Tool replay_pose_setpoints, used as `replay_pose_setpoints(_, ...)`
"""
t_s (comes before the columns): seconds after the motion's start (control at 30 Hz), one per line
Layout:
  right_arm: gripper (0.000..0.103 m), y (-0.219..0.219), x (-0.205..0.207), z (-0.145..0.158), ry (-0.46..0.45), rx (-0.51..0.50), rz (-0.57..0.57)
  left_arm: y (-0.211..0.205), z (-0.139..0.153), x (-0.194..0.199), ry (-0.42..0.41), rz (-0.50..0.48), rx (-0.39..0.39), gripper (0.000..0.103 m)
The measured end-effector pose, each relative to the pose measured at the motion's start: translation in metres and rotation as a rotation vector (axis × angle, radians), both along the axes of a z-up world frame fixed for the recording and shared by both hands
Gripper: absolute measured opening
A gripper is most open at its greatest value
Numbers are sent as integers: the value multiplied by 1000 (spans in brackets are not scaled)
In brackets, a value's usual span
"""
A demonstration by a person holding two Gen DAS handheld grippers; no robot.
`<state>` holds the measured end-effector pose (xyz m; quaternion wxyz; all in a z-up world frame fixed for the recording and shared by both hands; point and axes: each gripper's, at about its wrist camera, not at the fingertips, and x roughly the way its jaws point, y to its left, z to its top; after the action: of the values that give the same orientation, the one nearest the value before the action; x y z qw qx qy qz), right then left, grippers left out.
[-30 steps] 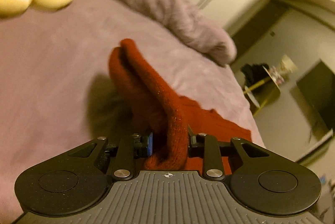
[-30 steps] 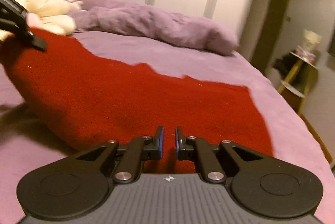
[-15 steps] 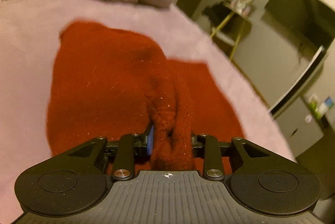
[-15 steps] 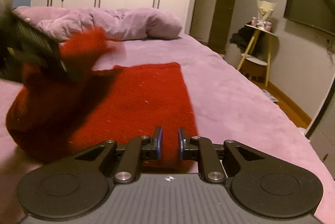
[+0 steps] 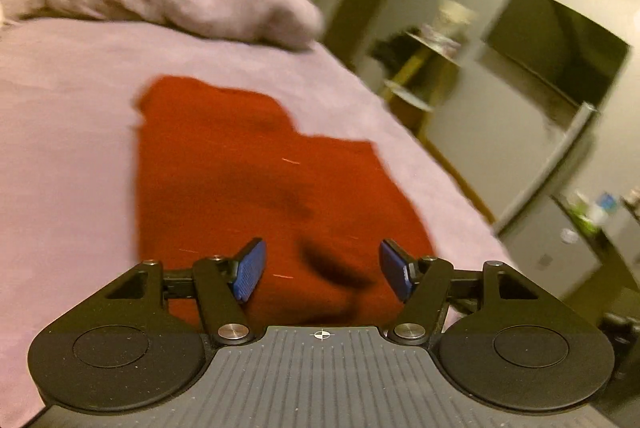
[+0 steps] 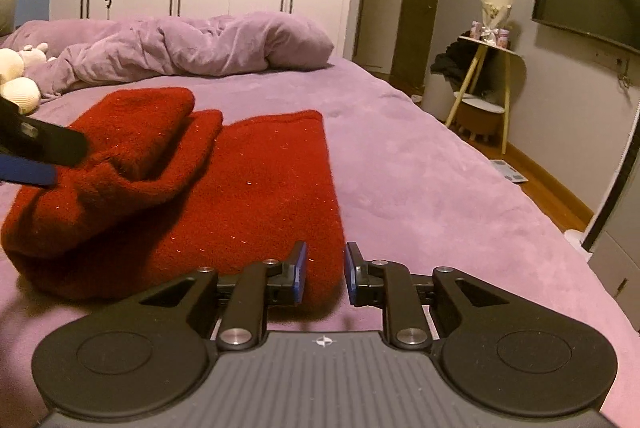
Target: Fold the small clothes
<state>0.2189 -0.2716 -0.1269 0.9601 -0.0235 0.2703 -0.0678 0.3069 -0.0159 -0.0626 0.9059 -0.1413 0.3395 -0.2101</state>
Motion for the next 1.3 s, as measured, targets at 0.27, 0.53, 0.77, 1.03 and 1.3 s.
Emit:
replay_pose_setpoints(0.27,23,11,12,6,20,37,60,-15,-30,23,54,-1,118,73)
replay_pose_setpoints(0.53,66,-3,58,26,73,412,237,-9,-18,2,21,21,153,74)
replay_pose_setpoints(0.77,85,-15,108,8,193,785,294,37,-6,-11,2,157,155,76)
replay_pose_setpoints(1.03,36,18,140,-9,297,713,383,58,-39,9,146,226,129,79)
replay_pose_setpoints(1.3,24,60,81,59,-56,109,370,55,-30,3,132,238,152,80)
